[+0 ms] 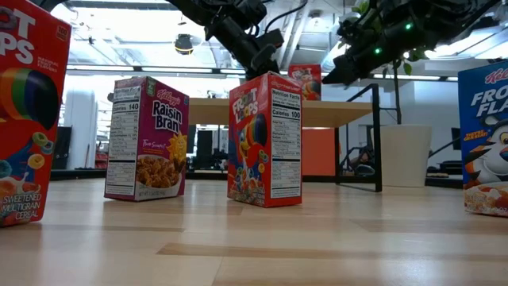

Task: Stack cereal on shelf
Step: Put the top left red cereal box on the shelf, then put the top red center cereal box on the shelf aligned with the other red cereal box

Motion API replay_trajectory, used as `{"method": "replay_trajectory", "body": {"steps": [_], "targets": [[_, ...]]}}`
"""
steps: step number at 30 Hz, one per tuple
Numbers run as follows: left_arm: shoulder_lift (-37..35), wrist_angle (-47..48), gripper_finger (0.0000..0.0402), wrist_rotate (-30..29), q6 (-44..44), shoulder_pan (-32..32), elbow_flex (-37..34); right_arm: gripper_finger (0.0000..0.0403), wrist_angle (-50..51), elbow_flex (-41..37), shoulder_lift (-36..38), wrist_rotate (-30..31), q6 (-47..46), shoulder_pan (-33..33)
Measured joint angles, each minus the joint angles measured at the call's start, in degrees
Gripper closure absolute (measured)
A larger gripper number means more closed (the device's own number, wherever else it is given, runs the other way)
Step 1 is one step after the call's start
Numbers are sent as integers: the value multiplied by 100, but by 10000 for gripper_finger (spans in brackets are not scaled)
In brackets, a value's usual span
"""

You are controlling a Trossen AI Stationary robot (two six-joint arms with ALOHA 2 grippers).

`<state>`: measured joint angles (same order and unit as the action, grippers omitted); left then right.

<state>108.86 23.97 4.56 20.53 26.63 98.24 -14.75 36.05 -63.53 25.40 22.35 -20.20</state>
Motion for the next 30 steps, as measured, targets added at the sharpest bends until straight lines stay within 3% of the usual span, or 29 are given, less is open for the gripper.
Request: {"method": "replay_trajectory", "body": {"steps": [6, 9, 12, 17, 19, 24, 30], "targets": [[-70, 610, 400, -261, 51, 0, 112, 339, 402, 0, 649, 1485, 65, 480], [-279, 1282, 382, -120, 266, -2, 267, 319, 674, 0, 1131, 1684, -18, 851], [-560, 2072, 343, 394, 424, -95, 365, 291, 1056, 0, 1617, 1635, -285, 1311], [-1218, 3393, 249, 2078, 362, -480, 404, 228, 1937, 0, 2353, 1590, -549, 2289], [-1393, 3789, 214, 2399, 371, -818, 404, 202, 2286, 0, 2568, 1533, -725, 2645], [-1574, 4193, 162, 1623, 493, -2032, 402, 153, 2977, 0, 2808, 1529, -1344, 3280], [-1298, 3902, 145, 521, 1224, -3302, 398, 143, 3328, 0, 2690, 1526, -1830, 3572]]}}
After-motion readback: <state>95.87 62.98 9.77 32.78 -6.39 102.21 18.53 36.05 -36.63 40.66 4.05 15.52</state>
